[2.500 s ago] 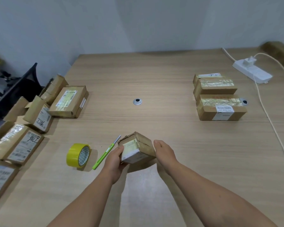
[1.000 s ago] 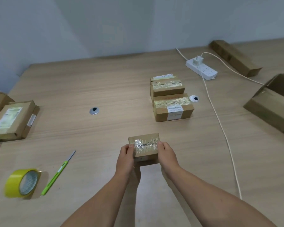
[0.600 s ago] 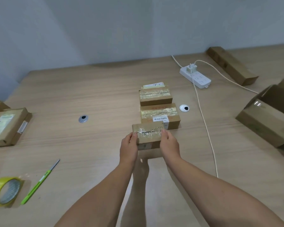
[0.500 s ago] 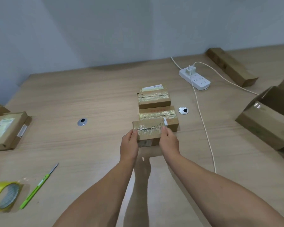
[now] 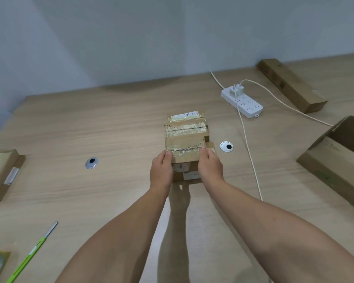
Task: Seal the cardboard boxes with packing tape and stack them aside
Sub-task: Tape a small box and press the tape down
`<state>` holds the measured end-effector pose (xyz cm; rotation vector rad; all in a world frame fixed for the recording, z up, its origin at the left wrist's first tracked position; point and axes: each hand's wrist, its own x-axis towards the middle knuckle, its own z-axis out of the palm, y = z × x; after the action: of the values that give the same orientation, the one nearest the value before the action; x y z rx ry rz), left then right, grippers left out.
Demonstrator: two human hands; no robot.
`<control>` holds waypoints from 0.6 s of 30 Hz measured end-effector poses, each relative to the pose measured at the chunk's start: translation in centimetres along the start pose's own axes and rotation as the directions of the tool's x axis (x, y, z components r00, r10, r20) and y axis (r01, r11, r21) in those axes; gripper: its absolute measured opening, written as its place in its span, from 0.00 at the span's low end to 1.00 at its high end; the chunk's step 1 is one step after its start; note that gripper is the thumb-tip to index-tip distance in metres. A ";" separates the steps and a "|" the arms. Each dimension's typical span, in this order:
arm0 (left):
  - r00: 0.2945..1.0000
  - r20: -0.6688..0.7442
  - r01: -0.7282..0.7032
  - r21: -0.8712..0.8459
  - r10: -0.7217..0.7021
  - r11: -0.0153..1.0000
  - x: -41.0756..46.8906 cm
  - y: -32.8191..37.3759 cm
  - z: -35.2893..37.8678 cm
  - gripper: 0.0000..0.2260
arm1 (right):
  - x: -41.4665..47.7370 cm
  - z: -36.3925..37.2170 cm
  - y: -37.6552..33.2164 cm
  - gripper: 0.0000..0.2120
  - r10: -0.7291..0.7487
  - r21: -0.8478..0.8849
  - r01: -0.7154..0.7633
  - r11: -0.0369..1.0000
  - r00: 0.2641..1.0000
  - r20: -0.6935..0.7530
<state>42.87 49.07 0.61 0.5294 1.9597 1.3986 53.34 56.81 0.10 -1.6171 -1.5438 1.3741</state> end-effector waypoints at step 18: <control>1.000 0.010 0.003 0.057 -0.004 0.998 4.8 -1.0 1.8 0.20 | 3.4 1.9 0.6 0.22 -0.010 -0.101 0.010 0.995 1.000 -0.008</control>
<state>40.87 53.13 -2.06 0.5578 1.9964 1.3387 51.36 59.38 -2.16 -1.6701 -1.6379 1.3013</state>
